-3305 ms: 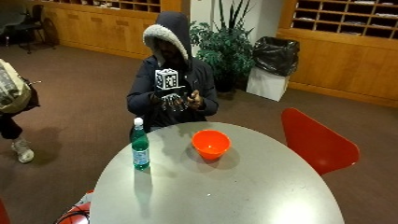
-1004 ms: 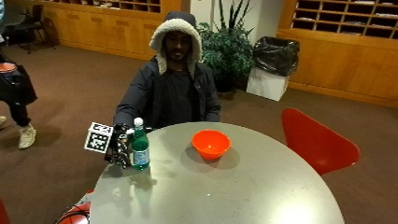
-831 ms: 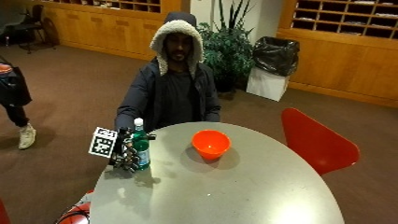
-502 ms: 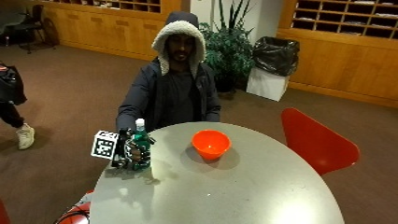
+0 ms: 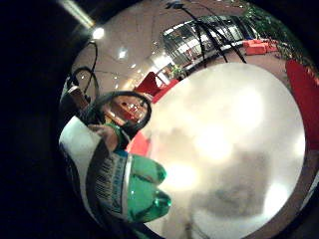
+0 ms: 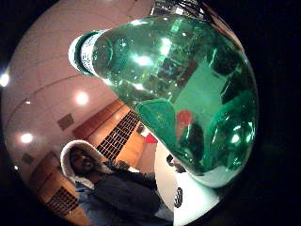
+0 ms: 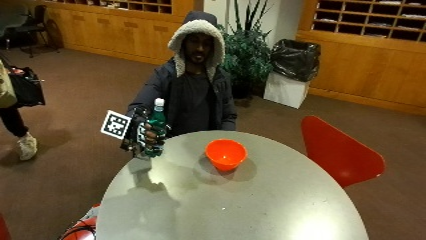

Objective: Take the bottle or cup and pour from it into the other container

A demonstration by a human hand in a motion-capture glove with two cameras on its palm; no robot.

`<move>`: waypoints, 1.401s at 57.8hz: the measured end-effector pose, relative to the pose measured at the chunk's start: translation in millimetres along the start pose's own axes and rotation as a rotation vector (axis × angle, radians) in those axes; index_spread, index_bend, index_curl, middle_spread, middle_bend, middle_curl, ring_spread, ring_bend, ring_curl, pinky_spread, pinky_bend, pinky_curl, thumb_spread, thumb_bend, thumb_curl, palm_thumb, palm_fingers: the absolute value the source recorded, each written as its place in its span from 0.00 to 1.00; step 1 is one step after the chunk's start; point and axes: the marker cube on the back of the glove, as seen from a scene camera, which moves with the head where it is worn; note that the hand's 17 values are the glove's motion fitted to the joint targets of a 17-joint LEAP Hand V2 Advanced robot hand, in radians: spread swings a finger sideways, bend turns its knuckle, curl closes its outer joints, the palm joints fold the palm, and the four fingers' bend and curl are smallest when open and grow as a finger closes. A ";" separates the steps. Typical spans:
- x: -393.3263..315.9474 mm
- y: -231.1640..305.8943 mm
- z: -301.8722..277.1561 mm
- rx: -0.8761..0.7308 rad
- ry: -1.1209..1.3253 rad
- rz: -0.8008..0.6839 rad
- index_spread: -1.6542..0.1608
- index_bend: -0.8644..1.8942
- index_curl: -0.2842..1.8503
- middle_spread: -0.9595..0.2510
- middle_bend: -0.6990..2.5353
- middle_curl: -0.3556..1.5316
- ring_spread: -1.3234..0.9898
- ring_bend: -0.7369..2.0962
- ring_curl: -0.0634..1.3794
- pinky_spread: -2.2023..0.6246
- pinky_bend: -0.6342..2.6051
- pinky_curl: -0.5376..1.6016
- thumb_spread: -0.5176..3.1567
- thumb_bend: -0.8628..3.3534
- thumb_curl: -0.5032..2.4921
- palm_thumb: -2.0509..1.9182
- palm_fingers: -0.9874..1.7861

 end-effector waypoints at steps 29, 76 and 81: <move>-91.8 -38.9 58.6 -0.270 0.627 0.064 0.76 0.35 0.25 0.62 0.32 0.45 0.49 0.49 0.35 0.75 0.35 0.43 0.25 0.20 0.39 0.76 0.77; -101.6 -40.1 183.4 -0.887 1.390 -0.150 0.76 0.35 0.25 0.62 0.33 0.46 0.49 0.50 0.35 0.75 0.35 0.43 0.24 0.20 0.40 0.75 0.77; -99.0 -39.8 190.5 -0.917 1.419 -0.168 0.76 0.35 0.25 0.62 0.33 0.46 0.49 0.50 0.35 0.75 0.35 0.43 0.24 0.20 0.40 0.75 0.77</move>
